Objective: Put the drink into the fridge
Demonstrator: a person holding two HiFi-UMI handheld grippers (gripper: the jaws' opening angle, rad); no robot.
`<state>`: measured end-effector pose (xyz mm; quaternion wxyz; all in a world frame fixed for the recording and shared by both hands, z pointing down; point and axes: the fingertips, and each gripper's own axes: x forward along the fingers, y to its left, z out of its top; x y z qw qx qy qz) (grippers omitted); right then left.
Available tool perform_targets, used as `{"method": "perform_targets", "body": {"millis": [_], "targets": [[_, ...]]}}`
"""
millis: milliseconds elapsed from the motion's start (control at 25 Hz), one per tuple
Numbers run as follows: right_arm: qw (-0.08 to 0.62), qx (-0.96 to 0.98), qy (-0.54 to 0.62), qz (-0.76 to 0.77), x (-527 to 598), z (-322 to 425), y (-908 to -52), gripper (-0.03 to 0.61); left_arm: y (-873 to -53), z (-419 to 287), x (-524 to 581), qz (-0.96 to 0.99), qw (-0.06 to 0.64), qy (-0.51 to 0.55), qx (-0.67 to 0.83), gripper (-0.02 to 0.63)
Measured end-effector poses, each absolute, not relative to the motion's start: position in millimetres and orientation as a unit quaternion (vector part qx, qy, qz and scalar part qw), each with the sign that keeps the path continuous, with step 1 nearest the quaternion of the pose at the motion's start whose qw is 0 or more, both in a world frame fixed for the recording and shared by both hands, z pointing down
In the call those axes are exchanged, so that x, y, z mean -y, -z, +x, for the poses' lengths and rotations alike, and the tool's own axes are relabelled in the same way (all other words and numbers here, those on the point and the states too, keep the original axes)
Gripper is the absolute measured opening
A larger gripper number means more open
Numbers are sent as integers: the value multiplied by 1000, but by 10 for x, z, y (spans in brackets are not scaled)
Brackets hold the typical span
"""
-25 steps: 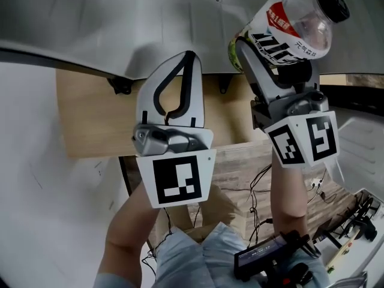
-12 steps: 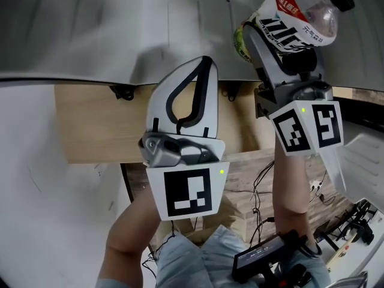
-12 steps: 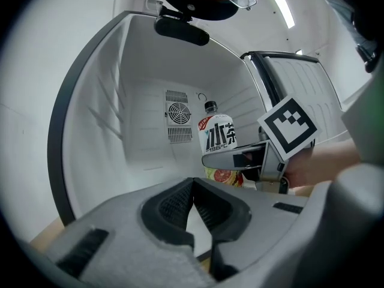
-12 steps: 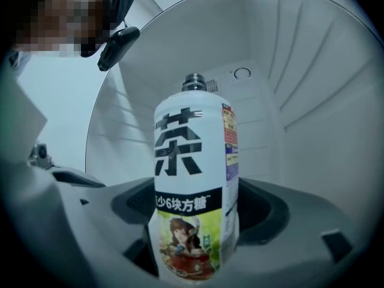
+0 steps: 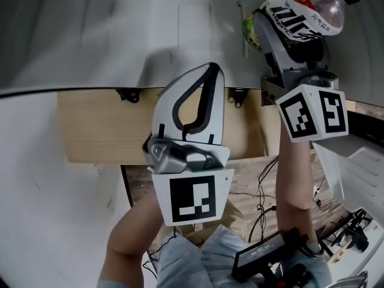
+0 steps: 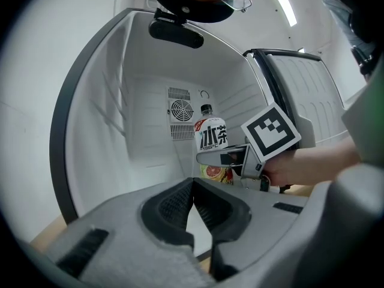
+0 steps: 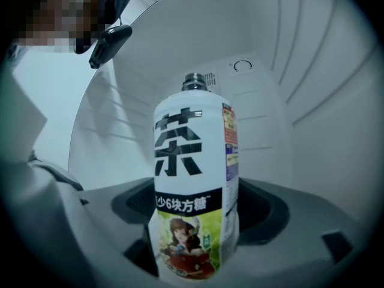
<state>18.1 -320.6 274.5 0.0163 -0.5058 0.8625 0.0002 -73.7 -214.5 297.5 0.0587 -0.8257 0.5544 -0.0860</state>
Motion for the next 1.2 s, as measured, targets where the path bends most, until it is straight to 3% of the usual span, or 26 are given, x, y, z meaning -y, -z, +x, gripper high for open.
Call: {"method": "perform_targets", "body": {"millis": [360,600,1040,1200], "targets": [[25,-865,-8,-500,3257,195,-2719,408,-2997,-705,2130,-824,58,89,-557,9],[11,-873,7,-487,3193,183,-2789,495,-2969,-640,2104,-825,60,88,-555,9],[25,-862,12,-506,2849,467,-2732,492,-2806,-464,1865,-832,72,83,-543,9],[24,-859,17,-512,2535,552,-2753,458,-2741,-407,1687,-834,73,87,-541,9]]}}
